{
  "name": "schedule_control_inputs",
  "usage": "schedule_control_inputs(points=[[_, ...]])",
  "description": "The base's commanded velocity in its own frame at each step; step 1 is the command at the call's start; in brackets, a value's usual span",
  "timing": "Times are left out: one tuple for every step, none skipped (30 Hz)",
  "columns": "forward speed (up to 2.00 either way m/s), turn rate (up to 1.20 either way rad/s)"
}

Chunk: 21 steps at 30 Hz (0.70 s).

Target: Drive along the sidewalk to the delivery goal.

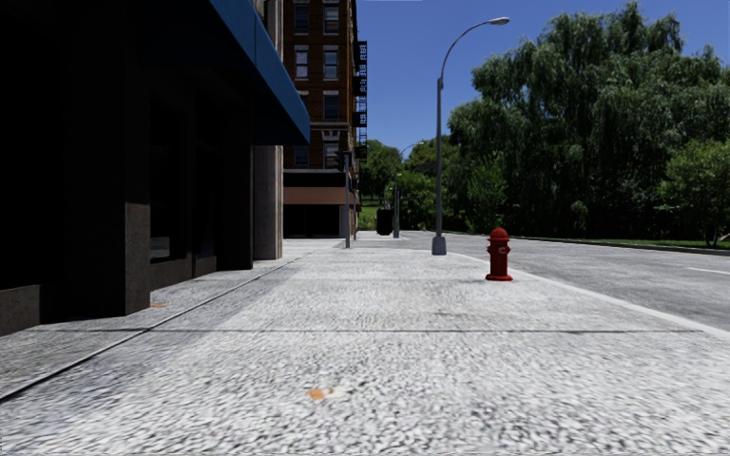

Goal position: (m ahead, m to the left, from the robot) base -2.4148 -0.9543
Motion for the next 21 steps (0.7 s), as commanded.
schedule_control_inputs(points=[[0.00, 0.00], [0.00, 0.00], [0.00, 0.00], [0.00, 0.00], [0.00, 0.00], [0.00, 0.00], [0.00, 0.00], [0.00, 0.00], [0.00, 0.00], [0.00, 0.00], [0.00, 0.00], [0.00, 0.00], [0.00, 0.00], [0.00, 0.00], [0.00, 0.00], [0.00, 0.00], [0.00, 0.00], [0.00, 0.00], [0.00, 0.00], [0.00, 0.00], [0.00, 0.00]])
